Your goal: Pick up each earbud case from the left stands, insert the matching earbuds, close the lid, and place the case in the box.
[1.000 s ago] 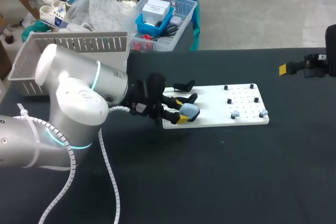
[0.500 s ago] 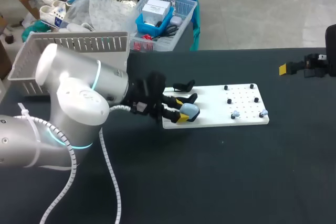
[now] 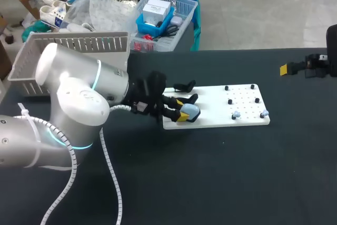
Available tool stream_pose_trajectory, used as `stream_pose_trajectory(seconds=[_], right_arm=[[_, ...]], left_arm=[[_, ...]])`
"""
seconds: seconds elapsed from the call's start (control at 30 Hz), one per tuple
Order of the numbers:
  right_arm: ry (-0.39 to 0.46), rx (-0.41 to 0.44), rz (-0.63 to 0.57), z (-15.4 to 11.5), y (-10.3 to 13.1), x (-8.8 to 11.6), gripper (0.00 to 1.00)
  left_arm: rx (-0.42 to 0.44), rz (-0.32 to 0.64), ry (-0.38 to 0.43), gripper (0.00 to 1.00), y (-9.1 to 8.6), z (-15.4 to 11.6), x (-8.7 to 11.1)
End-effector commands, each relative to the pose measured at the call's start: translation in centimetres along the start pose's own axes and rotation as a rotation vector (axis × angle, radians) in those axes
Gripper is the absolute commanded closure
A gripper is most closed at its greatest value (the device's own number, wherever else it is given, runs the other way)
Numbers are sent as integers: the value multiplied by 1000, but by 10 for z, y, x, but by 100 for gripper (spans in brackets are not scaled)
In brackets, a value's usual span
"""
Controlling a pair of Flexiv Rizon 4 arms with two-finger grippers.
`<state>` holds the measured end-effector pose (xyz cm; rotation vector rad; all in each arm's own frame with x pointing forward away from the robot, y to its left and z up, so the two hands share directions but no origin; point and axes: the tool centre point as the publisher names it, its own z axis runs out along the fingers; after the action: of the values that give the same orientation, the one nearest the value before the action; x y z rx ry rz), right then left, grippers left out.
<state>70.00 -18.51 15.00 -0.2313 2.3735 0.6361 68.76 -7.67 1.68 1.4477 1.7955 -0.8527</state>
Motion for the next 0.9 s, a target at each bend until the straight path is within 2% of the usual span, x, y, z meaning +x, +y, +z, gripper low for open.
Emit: stream_pose_trajectory(seconds=[0.03, 0.2, 0.27, 0.4, 0.67, 0.9], right_arm=[[0, 0, 0, 0, 0, 0, 0], [0, 0, 0, 0, 0, 0, 0], [0, 0, 0, 0, 0, 0, 0], [0, 0, 0, 0, 0, 0, 0], [0, 0, 0, 0, 0, 0, 0], [0, 0, 0, 0, 0, 0, 0]], left_arm=[[-1, -1, 4, 62, 1, 1, 0], [-1, -1, 4, 66, 1, 1, 0], [-1, 0, 5, 72, 1, 1, 0], [-1, -1, 6, 76, 1, 1, 0], [-2, 0, 2, 98, 1, 1, -1], [-4, 6, 2, 100, 3, -2, -1]])
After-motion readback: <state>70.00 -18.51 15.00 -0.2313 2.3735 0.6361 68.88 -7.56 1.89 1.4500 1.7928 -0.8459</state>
